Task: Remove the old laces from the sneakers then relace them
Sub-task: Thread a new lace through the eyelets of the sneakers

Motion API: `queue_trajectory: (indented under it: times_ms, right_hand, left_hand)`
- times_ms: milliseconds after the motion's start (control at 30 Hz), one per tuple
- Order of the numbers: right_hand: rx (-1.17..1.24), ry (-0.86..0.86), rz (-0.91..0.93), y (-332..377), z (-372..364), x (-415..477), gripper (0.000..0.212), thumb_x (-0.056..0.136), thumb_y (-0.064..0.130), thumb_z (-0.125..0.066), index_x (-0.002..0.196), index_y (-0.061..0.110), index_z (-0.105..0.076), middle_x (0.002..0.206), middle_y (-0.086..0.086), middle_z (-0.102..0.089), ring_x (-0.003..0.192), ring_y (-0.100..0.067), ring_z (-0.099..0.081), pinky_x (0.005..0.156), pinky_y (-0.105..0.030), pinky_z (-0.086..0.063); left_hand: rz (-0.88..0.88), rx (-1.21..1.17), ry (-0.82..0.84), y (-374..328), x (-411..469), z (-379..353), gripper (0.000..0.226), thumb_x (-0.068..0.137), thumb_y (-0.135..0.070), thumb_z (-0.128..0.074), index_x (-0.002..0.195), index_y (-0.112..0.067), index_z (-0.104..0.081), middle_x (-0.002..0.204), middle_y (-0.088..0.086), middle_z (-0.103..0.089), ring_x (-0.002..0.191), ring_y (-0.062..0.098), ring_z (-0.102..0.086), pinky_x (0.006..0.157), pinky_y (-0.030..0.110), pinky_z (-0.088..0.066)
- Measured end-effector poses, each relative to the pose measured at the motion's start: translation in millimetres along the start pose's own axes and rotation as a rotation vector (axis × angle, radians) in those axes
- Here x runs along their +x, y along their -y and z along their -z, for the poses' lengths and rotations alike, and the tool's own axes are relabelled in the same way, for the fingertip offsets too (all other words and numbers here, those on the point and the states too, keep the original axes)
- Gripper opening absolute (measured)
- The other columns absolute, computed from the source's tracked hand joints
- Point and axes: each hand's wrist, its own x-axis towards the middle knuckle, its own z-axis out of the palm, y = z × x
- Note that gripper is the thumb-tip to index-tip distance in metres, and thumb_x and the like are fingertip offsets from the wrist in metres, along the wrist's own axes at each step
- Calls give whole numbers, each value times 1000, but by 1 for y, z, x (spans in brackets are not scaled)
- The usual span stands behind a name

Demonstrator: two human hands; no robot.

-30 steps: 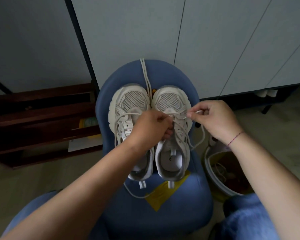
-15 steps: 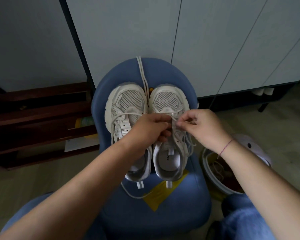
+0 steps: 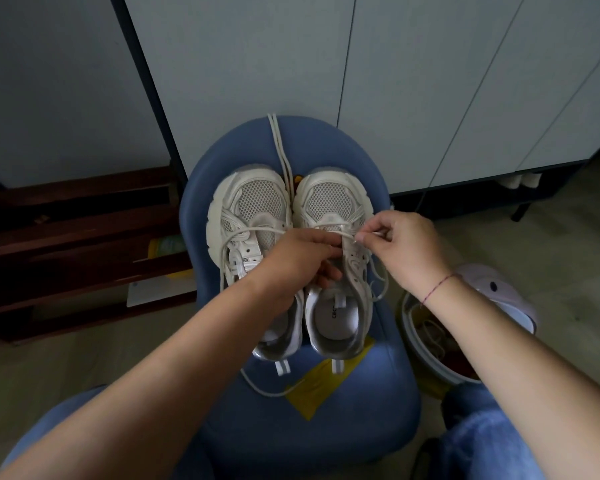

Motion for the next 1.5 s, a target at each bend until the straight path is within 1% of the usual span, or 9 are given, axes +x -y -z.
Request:
queue_trajectory:
  times_ms: [133, 333, 500, 633, 733, 867, 1100, 1367, 1500]
  right_hand:
    - [110, -31, -21, -4, -8, 1, 20, 77, 19, -78, 68, 28, -62, 63, 16, -58, 59, 5, -55, 57, -7, -40]
    - [227, -51, -82, -10, -11, 1, 20, 74, 21, -80, 65, 26, -63, 65, 4, -64, 64, -15, -61, 65, -35, -54]
    - [241, 25, -58, -8, -10, 2, 21, 76, 24, -78, 64, 24, -61, 63, 6, -64, 59, -7, -57, 60, -30, -48]
    - [102, 213, -121, -2, -4, -7, 42, 64, 48, -80, 87, 24, -54, 85, 6, -61, 76, -9, -57, 68, -28, -48]
    - [144, 272, -198, -4, 1, -8, 45, 65, 38, -82, 96, 21, -55, 93, 5, -60, 83, -9, -57, 74, -29, -47]
    - [323, 249, -210, -14, 8, -6, 24, 70, 19, -82, 88, 18, -67, 85, 2, -68, 80, -13, -62, 82, -37, -53]
    - [281, 326, -208, -6, 2, -15, 55, 62, 34, -85, 98, 24, -46, 98, 2, -60, 91, -14, -59, 83, -32, -49]
    - [253, 301, -220, -8, -4, -15, 41, 71, 25, -78, 101, 20, -51, 93, 7, -59, 87, -10, -57, 80, -30, -46]
    - [284, 290, -201, -12, 1, -15, 37, 68, 23, -75, 98, 25, -53, 94, 4, -62, 91, -16, -62, 83, -33, -48]
  left_hand:
    - [7, -6, -18, 1, 2, -1, 21, 96, 5, -51, 96, -10, -67, 68, 4, -64, 41, 3, -54, 40, 15, -42]
    - [19, -19, -9, 2, 3, 1, 26, 94, 7, -52, 91, -15, -67, 75, 7, -66, 43, 3, -56, 41, 15, -44]
    - [41, -54, -28, 0, 5, -1, 27, 95, 11, -46, 86, -7, -64, 71, 13, -63, 41, 8, -58, 45, 18, -50]
    - [59, -37, -18, 0, 8, -2, 30, 98, 10, -37, 88, -4, -63, 55, 8, -59, 39, 10, -57, 43, 19, -49]
    - [72, -43, 3, -1, 9, -3, 31, 100, 8, -35, 87, -4, -61, 55, 8, -63, 38, 10, -58, 42, 19, -49]
    - [75, -60, 15, -2, 7, -5, 24, 102, 6, -35, 109, 4, -58, 70, 15, -60, 38, 9, -58, 43, 18, -49]
    - [65, 39, 36, 0, 11, 0, 31, 101, 7, -35, 121, 7, -58, 71, 11, -62, 41, 8, -58, 44, 17, -50]
    - [51, 74, 94, 2, 11, 4, 35, 102, 5, -34, 129, 1, -56, 70, 10, -67, 46, 9, -61, 46, 18, -51]
    - [6, 138, 65, 2, 10, -2, 24, 104, -3, -38, 115, -5, -60, 59, 4, -62, 37, 5, -52, 39, 16, -44]
